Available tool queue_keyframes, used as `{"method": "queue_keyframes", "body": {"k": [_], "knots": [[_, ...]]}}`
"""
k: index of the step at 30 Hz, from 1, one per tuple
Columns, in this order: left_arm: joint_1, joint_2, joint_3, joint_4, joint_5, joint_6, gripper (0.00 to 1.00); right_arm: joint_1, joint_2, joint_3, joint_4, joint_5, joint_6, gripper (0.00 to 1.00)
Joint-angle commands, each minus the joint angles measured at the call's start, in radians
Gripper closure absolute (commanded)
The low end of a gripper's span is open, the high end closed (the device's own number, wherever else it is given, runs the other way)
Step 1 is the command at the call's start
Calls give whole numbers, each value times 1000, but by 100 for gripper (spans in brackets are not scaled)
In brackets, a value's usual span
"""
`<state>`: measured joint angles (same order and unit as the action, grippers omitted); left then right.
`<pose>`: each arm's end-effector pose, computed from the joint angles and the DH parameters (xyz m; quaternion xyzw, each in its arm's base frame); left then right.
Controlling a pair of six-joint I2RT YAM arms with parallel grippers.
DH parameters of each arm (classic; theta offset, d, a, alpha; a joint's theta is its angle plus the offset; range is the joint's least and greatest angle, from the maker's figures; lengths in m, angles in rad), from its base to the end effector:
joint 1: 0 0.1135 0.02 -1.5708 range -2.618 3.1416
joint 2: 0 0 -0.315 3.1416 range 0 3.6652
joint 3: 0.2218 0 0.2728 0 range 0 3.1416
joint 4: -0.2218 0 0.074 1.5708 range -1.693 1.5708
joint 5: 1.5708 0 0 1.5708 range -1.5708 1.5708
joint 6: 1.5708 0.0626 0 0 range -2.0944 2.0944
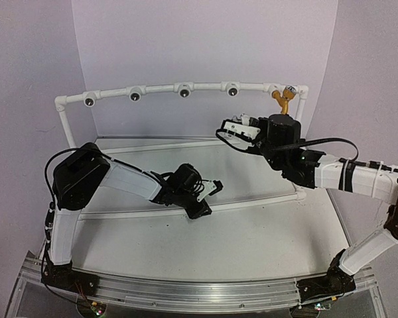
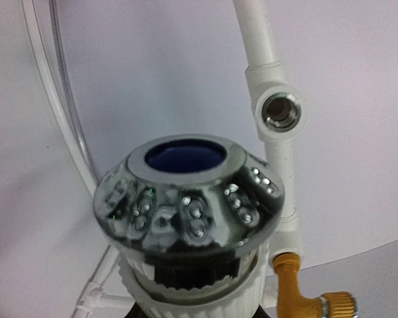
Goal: Install the water faucets
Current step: Hold the pipe with the faucet installed at the center of the board, then screw the water faucet onto the adaptor.
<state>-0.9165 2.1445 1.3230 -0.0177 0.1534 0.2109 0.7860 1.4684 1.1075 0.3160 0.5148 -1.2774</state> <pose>0.3009 -0.4081 0.1230 0.5207 0.7724 -0.1904 0.3100 0.2948 0.2516 0.3833 -0.5095 0.5098 -0.3410 0.6035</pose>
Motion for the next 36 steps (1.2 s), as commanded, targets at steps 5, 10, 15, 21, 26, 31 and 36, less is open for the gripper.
{"method": "queue_keyframes", "body": {"k": [5,10,15,21,26,31,36], "knots": [[-33,-19,-208,-8,-41,-86,87,12,63,23,531,-55,-376,100],[-62,1,-239,8,-72,-119,97,32,94,53,524,-71,-419,100],[-63,26,-228,13,-77,-124,100,69,86,69,493,-55,-418,100],[-63,50,-217,13,-79,-125,100,71,98,110,437,-10,-384,100],[-63,61,-209,13,-80,-124,100,70,101,116,401,-1,-370,100],[-64,65,-208,13,-75,-122,100,69,100,126,354,6,-342,100],[-63,68,-205,13,-74,-120,100,68,112,139,339,22,-334,100]]}}
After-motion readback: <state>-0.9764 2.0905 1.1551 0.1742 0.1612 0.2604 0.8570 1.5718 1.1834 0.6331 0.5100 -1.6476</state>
